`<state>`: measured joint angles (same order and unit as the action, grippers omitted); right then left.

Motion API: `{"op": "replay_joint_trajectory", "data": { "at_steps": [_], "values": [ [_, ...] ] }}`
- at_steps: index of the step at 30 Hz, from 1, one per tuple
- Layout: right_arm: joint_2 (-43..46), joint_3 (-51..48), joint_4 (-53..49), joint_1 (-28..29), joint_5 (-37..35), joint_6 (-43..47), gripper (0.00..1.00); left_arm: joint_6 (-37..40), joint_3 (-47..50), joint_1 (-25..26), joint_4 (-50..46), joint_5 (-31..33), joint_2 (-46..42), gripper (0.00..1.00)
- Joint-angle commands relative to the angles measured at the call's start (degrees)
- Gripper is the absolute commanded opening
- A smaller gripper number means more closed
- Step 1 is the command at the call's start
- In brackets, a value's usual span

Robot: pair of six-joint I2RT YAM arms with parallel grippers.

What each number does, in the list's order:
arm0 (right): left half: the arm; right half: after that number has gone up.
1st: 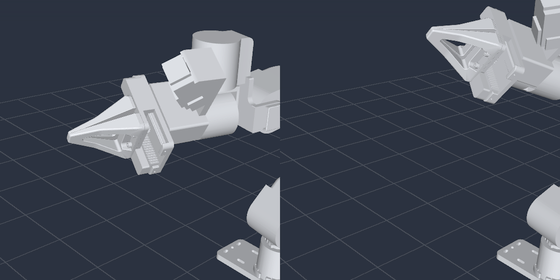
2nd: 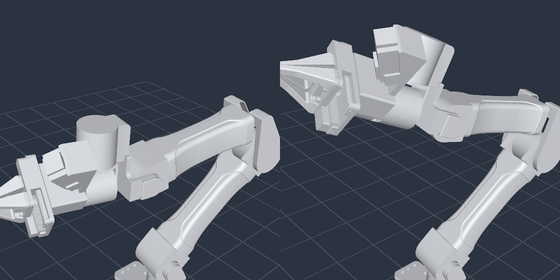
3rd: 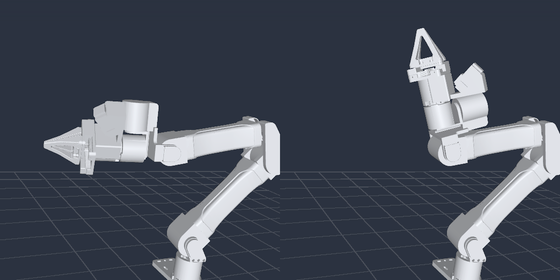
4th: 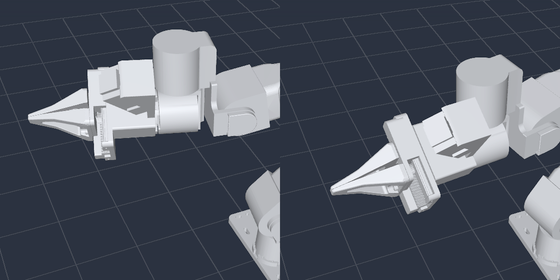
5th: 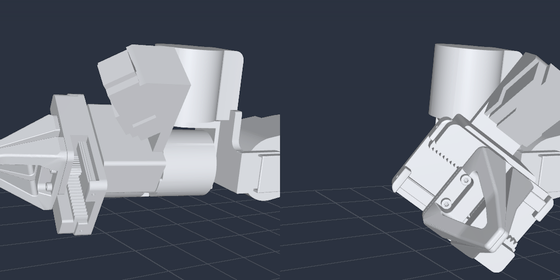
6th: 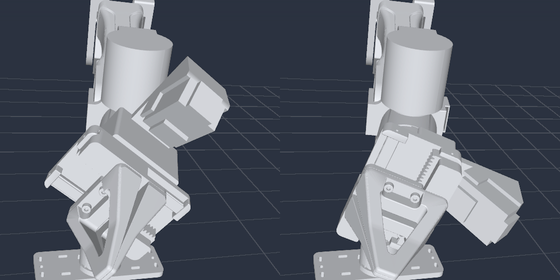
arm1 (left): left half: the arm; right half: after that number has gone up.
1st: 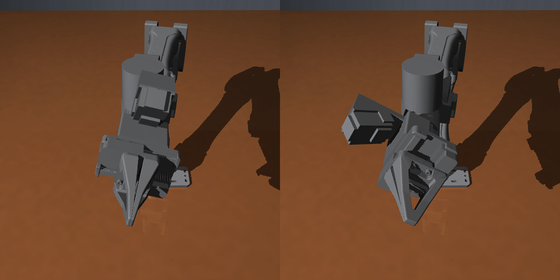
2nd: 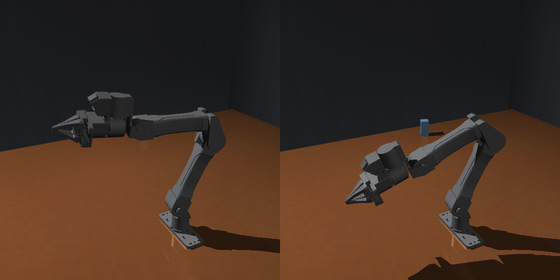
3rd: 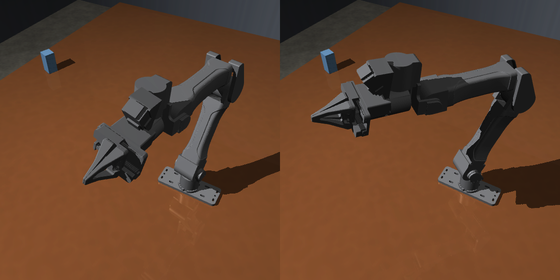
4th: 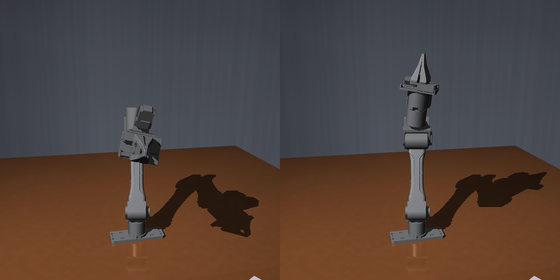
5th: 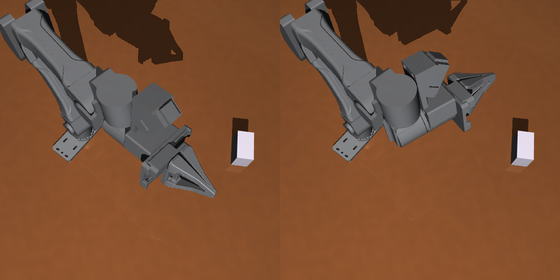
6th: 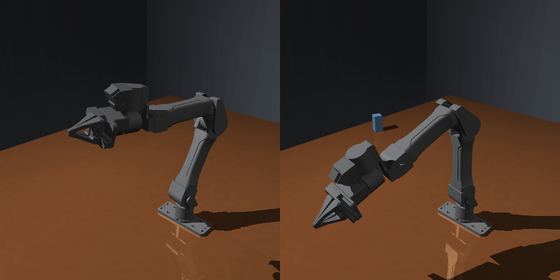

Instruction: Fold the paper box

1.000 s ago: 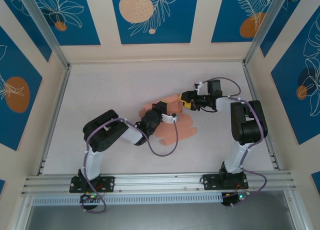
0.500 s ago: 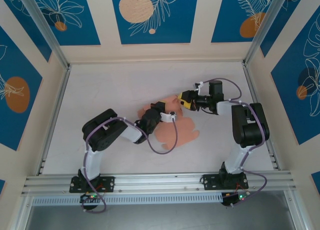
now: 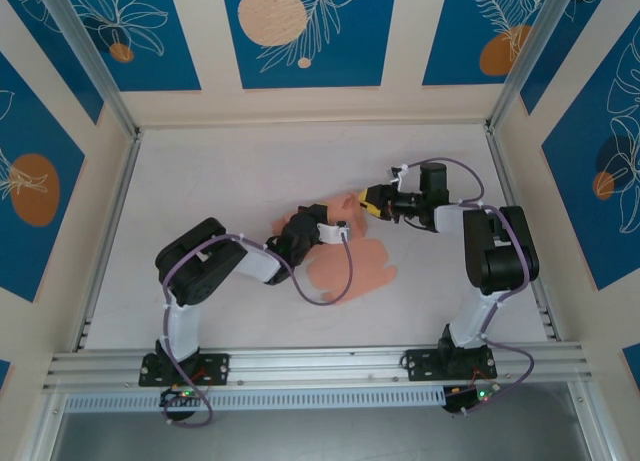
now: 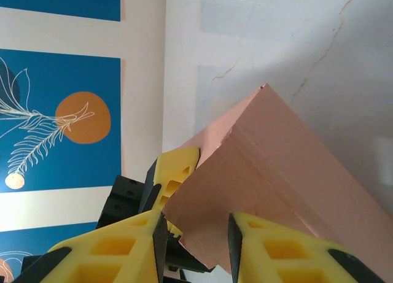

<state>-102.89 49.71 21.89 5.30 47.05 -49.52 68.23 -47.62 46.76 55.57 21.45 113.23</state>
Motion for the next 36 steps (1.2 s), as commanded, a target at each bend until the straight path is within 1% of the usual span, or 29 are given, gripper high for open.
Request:
{"op": "replay_joint_trajectory", "data": {
  "at_steps": [1,5,8,11,14,16,18,20,23,25,26,29,31,36],
  "values": [
    [-1.28,0.33,-1.35,0.43,1.47,-0.13,0.34,0.86,1.02,-0.18,2.83,0.04,-0.99,0.00],
    [0.18,0.53,-4.22,0.41,0.80,1.32,0.34,4.20,2.07,0.41,8.83,0.75,-0.91,0.00],
    [1.96,0.69,-7.67,0.02,-0.57,3.30,0.34,9.59,3.00,1.73,13.96,1.24,-0.69,0.00],
    [4.29,1.06,-12.21,-0.34,-2.39,6.14,0.35,15.08,3.32,2.92,17.64,1.67,0.09,0.00],
    [7.99,2.44,-19.49,-0.45,-5.12,11.17,0.37,18.21,3.50,3.59,18.54,1.32,0.99,0.00],
    [11.93,4.37,-27.20,-0.02,-9.53,16.51,0.39,19.60,3.24,3.85,19.40,1.36,2.08,0.00],
    [16.54,6.04,-34.21,0.86,-15.39,21.26,0.45,21.15,2.83,3.95,19.79,0.86,3.17,0.00],
    [20.77,7.20,-39.25,1.25,-20.75,23.29,0.50,22.93,2.37,3.96,19.87,0.39,4.16,0.00],
    [24.17,9.47,-46.50,1.06,-27.17,19.53,0.51,25.35,1.51,3.97,21.08,0.33,5.97,0.00],
    [25.06,9.91,-49.07,1.97,-28.20,15.16,0.50,25.72,1.22,3.95,21.55,0.27,6.73,0.00],
    [25.65,9.23,-48.68,2.78,-28.24,12.91,0.49,25.49,1.13,4.09,21.51,0.21,6.83,0.00],
    [27.07,5.53,-43.83,6.42,-28.93,4.54,0.50,25.13,0.95,4.52,21.69,0.67,7.33,0.00],
    [26.45,3.18,-39.24,8.64,-28.69,-0.50,0.49,25.23,1.03,4.81,22.14,1.00,7.54,0.00],
    [22.30,0.69,-31.06,11.53,-29.46,-7.17,0.49,24.95,1.81,5.35,22.47,1.36,7.10,0.00]
  ]
}}
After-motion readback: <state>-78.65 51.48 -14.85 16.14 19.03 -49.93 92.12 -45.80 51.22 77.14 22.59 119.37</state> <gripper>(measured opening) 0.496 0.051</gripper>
